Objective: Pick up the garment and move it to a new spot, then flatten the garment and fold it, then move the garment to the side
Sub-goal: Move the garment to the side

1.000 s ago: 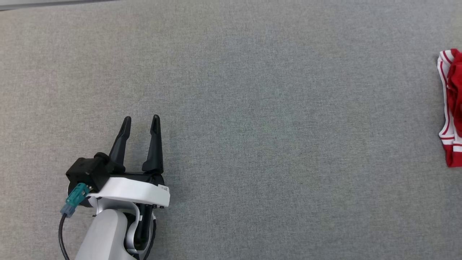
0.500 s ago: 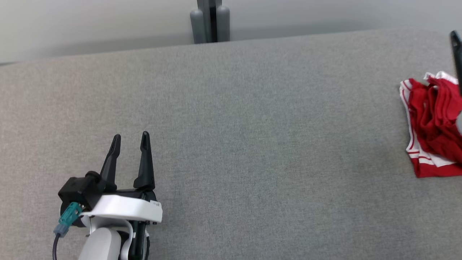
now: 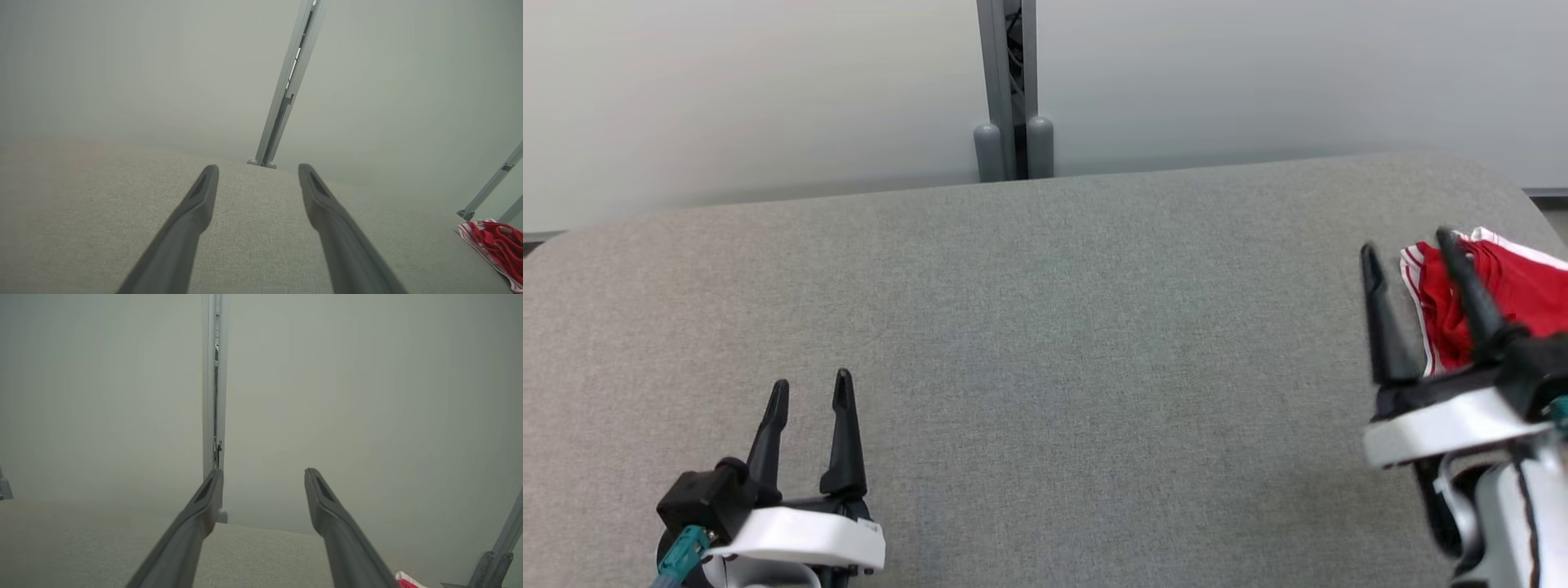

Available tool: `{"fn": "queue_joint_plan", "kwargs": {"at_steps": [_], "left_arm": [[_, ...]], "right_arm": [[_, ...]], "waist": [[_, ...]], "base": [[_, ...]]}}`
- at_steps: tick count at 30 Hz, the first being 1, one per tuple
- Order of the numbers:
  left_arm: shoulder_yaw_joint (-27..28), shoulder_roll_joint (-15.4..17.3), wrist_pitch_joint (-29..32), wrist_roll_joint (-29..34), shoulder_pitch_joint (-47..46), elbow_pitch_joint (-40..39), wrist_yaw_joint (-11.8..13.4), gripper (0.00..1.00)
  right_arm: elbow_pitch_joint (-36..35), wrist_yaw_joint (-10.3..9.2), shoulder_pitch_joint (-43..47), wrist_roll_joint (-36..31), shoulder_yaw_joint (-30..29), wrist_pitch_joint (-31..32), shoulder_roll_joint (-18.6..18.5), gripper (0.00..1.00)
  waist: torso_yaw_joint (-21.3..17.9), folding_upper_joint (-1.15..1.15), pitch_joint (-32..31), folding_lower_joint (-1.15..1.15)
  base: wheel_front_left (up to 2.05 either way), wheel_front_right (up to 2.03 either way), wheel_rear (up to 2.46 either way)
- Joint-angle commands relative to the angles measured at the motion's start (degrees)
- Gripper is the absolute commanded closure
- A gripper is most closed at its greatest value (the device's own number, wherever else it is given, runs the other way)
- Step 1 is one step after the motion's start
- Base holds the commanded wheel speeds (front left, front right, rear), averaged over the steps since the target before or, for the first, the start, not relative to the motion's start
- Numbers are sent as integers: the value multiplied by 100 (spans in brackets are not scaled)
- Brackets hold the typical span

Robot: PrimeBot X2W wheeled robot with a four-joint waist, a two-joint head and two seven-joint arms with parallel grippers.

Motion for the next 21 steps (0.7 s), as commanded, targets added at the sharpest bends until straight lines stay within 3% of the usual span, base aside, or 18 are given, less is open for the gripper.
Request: {"fn": "queue_joint_plan", "kwargs": {"at_steps": [1,6,21], "left_arm": [[8,21,9,-26,64,-13,32,0],[-103,24,9,61,332,45,84,0],[-261,22,9,164,462,52,144,0]], "right_arm": [[60,-1,130,46,10,-58,93,0],[325,0,650,56,87,-242,459,0],[819,-1,867,-125,108,-348,575,0]], "waist": [[52,0,-84,0],[196,0,-268,0],[319,0,-366,0]], "base": [[0,0,0],[0,0,0],[0,0,0]]}}
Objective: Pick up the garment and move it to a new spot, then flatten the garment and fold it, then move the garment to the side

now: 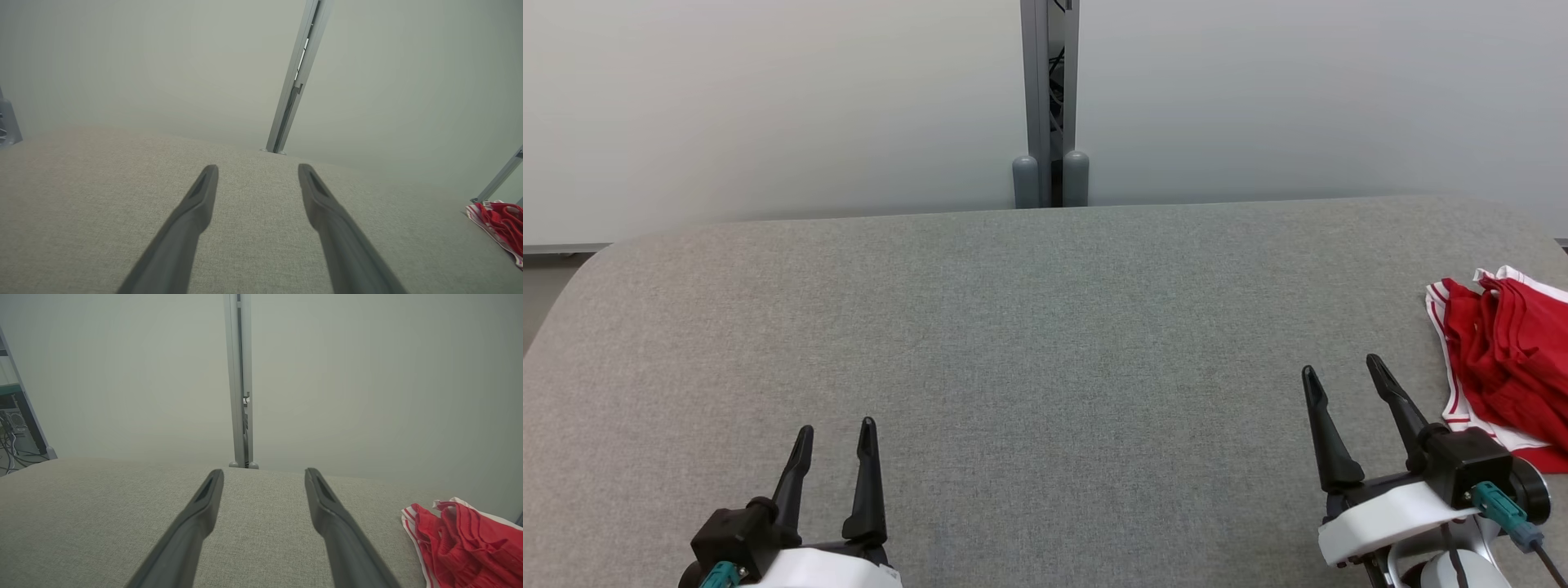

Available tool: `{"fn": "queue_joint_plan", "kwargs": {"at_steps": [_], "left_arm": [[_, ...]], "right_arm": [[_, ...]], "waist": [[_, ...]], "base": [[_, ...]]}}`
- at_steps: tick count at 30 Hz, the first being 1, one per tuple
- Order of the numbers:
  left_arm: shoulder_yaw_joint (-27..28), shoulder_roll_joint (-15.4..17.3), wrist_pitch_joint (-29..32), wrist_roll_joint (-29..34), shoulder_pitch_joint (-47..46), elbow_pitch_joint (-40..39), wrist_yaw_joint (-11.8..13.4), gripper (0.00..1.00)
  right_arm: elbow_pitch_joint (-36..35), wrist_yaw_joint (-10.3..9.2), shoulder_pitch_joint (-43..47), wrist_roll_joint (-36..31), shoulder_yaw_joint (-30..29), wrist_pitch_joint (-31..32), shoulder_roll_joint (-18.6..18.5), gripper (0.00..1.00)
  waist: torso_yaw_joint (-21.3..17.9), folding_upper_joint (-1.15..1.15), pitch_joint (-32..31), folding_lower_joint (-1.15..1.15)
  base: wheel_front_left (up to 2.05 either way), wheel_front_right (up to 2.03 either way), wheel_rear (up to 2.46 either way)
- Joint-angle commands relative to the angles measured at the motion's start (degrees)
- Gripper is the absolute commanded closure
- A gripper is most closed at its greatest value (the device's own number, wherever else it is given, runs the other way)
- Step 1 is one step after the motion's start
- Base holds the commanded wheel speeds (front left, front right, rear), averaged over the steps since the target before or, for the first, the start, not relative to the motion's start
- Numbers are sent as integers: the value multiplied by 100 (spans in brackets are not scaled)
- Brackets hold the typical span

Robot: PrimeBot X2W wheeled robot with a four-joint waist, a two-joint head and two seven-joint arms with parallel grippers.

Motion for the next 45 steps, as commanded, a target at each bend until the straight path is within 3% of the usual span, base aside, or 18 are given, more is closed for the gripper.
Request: {"fn": "queue_joint_plan", "kwargs": {"at_steps": [1,15,28,45], "left_arm": [[-16,24,9,65,-2,8,55,0],[-67,24,9,-21,6,93,146,0],[127,22,9,-484,77,252,-105,0],[214,25,9,-691,80,324,-104,0]], "right_arm": [[-29,-1,-13,-17,-14,-38,-12,0],[-78,-1,80,59,44,-35,-10,0],[-68,-1,94,93,83,-36,-10,0],[-35,-1,64,132,74,-36,-10,0]], "waist": [[-6,0,-9,0],[15,0,-51,0],[33,0,-43,0],[70,0,-17,0]], "base": [[0,0,0],[0,0,0],[0,0,0],[0,0,0]]}}
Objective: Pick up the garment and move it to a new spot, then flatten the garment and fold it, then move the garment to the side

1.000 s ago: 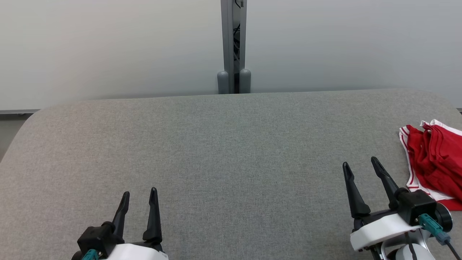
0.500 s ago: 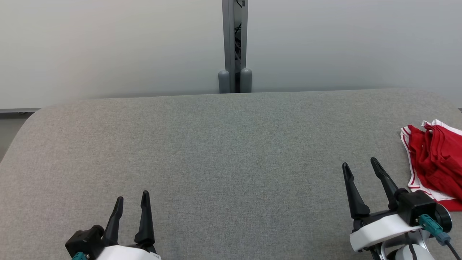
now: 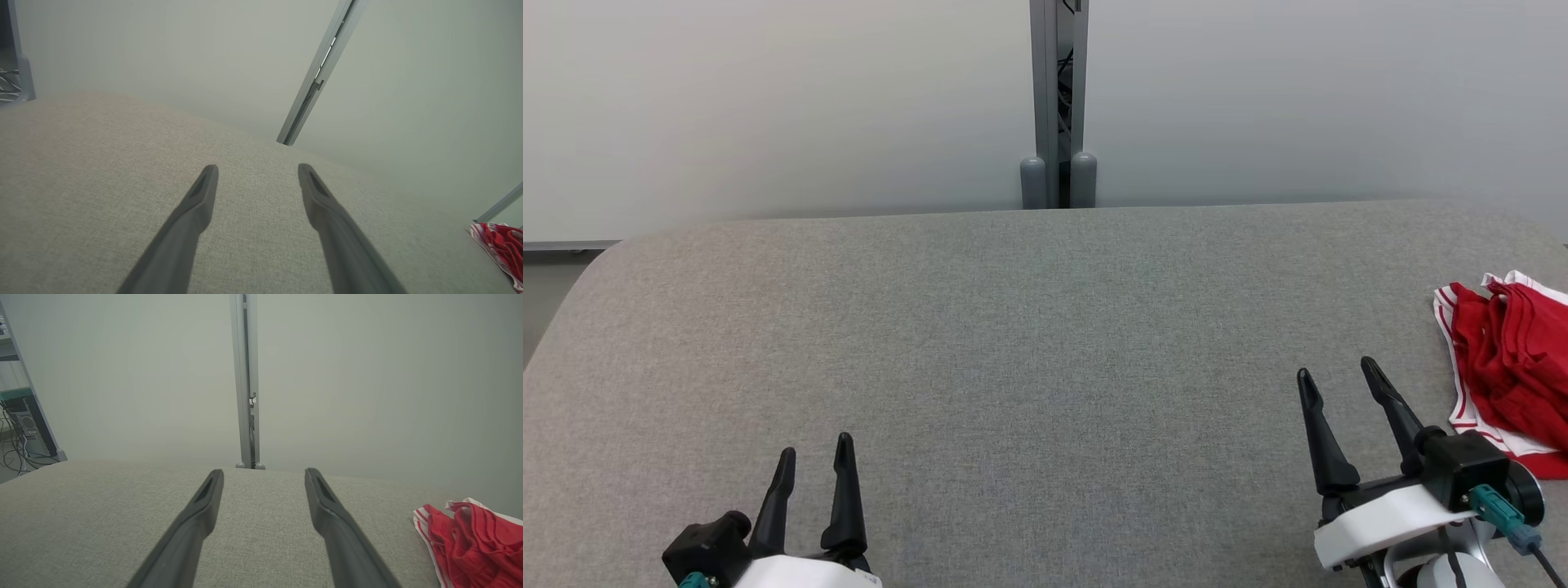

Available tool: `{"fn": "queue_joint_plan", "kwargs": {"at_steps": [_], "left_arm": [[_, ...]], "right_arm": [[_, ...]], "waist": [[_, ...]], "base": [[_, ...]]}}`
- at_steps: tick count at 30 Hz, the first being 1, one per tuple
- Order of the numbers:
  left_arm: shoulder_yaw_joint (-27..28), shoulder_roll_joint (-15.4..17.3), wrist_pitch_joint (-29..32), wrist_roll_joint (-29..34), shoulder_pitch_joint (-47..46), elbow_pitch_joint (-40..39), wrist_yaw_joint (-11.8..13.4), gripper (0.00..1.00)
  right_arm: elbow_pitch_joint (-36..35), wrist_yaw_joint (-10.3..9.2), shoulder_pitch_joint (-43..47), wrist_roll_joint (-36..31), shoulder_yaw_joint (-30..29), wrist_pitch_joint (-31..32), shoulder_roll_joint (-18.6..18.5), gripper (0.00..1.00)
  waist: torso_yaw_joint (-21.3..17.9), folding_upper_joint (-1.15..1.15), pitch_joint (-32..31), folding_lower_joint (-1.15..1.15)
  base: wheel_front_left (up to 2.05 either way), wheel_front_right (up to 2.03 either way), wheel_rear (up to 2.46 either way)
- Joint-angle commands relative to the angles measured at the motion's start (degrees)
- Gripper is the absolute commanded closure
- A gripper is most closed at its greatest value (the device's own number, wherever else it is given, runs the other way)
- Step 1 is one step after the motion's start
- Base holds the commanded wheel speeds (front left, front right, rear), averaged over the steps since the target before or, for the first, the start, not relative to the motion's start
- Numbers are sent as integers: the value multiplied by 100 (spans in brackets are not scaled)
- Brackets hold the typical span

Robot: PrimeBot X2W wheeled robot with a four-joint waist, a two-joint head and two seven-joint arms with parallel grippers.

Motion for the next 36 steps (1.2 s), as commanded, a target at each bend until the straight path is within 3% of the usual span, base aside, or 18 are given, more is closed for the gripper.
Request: {"fn": "queue_joint_plan", "kwargs": {"at_steps": [1,12,13,19,36], "left_arm": [[25,25,9,-53,55,10,-3,0],[29,26,9,-168,21,72,-9,0],[3,1,0,-177,0,64,-2,100],[-29,-32,3,-206,125,363,-3,100],[84,-21,410,-1683,-375,536,-241,100]], "right_arm": [[-7,-1,33,32,6,-30,-20,0],[25,-1,14,46,39,-30,-20,0],[29,0,-2,26,33,0,0,100],[311,0,233,50,19,44,80,100],[281,0,84,2011,-482,642,57,100]], "waist": [[-1,0,1,0],[8,0,8,0],[8,0,8,0],[9,0,9,0],[-38,0,25,0]], "base": [[0,0,0],[0,0,0],[0,0,0],[0,0,0],[0,0,0]]}}
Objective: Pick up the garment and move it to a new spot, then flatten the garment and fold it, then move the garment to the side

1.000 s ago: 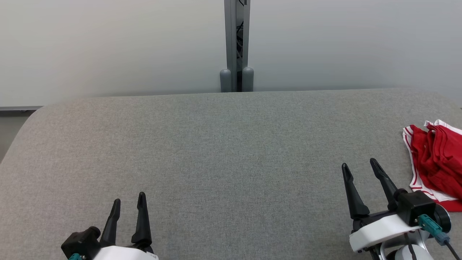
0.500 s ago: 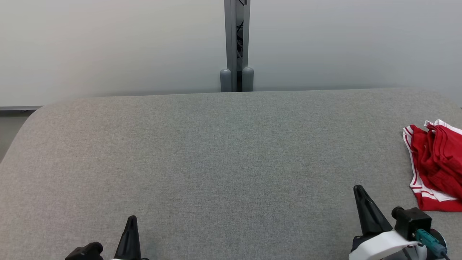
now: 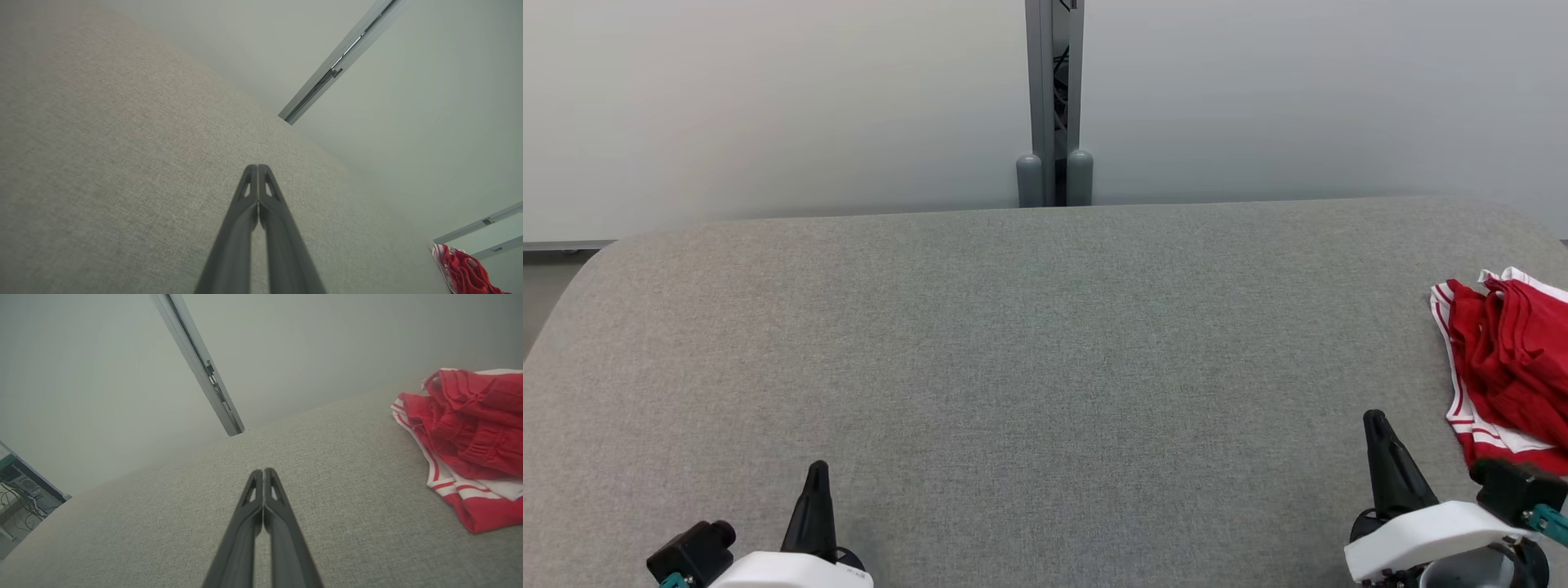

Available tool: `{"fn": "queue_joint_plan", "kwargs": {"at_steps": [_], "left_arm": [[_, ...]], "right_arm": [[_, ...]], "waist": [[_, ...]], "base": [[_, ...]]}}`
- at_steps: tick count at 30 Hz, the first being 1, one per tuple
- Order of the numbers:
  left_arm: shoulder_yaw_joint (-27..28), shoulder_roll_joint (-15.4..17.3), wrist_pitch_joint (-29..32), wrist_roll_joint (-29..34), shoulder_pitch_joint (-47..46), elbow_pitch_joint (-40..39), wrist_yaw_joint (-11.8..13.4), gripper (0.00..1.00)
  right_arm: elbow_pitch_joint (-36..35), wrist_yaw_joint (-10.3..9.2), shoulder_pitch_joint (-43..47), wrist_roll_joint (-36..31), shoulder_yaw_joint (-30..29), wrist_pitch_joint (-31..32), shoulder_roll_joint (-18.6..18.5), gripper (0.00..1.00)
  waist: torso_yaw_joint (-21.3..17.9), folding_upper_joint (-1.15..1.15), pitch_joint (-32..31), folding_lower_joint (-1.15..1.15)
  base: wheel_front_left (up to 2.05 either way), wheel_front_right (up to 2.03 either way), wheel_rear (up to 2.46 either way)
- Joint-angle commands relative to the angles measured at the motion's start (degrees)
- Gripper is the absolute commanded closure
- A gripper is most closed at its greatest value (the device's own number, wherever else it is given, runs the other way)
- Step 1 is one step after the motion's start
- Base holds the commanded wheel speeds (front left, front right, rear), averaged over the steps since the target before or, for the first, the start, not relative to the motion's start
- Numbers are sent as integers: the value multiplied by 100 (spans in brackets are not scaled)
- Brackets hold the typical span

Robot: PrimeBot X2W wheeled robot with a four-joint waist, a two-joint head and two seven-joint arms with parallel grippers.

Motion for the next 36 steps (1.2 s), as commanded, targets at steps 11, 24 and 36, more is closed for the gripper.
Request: {"fn": "queue_joint_plan", "kwargs": {"at_steps": [11,24,36], "left_arm": [[96,20,241,-924,-472,32,-177,100],[151,26,444,-1656,-721,112,-296,100],[201,32,624,-2304,-942,185,-399,100]], "right_arm": [[-129,1,-253,1221,-327,360,-49,100],[-145,1,-321,2195,-571,655,-62,100],[-154,1,-384,3051,-793,918,-75,100]], "waist": [[-31,0,11,0],[-62,0,22,0],[-93,0,32,0]], "base": [[0,0,0],[0,0,0],[0,0,0]]}}
